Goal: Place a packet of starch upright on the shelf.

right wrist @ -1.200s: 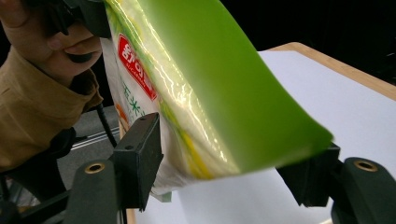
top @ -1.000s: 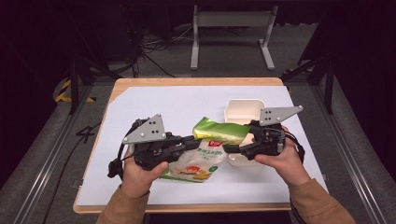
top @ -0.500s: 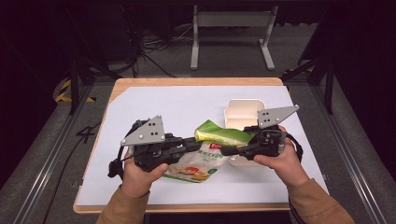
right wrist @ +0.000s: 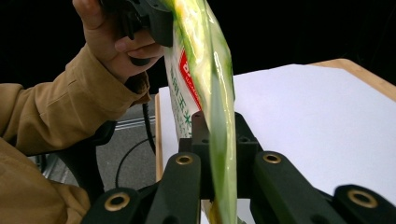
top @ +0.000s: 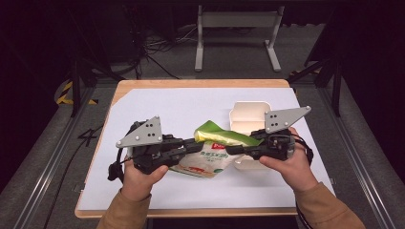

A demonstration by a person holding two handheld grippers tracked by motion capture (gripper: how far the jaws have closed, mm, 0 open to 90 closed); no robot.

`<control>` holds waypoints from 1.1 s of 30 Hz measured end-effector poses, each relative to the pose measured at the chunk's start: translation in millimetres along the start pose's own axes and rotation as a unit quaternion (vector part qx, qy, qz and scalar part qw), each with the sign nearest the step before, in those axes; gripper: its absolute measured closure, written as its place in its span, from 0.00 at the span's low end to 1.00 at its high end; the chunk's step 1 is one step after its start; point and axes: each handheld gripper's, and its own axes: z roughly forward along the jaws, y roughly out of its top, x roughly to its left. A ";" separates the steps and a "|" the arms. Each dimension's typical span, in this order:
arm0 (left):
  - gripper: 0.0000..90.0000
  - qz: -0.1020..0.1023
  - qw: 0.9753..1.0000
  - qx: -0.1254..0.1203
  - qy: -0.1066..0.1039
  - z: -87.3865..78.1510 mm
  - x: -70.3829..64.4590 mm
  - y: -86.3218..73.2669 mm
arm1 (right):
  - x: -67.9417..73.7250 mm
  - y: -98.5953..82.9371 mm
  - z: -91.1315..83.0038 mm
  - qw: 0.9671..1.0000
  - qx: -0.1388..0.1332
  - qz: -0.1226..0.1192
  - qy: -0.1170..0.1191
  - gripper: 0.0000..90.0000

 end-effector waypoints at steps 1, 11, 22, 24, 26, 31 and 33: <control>0.96 0.000 1.000 -0.002 0.002 -0.8 0.5 -0.1 | 0.3 2.3 -0.5 1.000 0.001 -0.003 -0.003 0.93; 0.84 0.001 0.999 -0.022 0.026 -7.4 3.5 -1.6 | 3.0 30.9 -7.7 0.999 0.016 -0.029 -0.032 0.94; 0.60 -0.018 0.997 -0.024 0.075 -18.9 12.8 -8.5 | -8.4 56.5 -19.0 0.996 0.039 -0.050 -0.068 0.94; 0.57 -0.022 0.996 -0.024 0.085 -22.1 15.9 -10.6 | -11.6 59.9 -21.7 0.995 0.044 -0.055 -0.077 0.94; 0.54 -0.029 0.995 -0.025 0.094 -25.6 18.6 -13.0 | -14.9 62.7 -24.8 0.994 0.048 -0.056 -0.085 0.94; 0.51 -0.043 0.993 -0.023 0.111 -32.4 23.5 -18.1 | -26.3 68.5 -36.5 0.992 0.050 -0.057 -0.103 0.94; 0.50 -0.048 0.992 -0.019 0.116 -35.6 25.9 -20.7 | -29.9 69.7 -40.0 0.991 0.051 -0.057 -0.107 0.94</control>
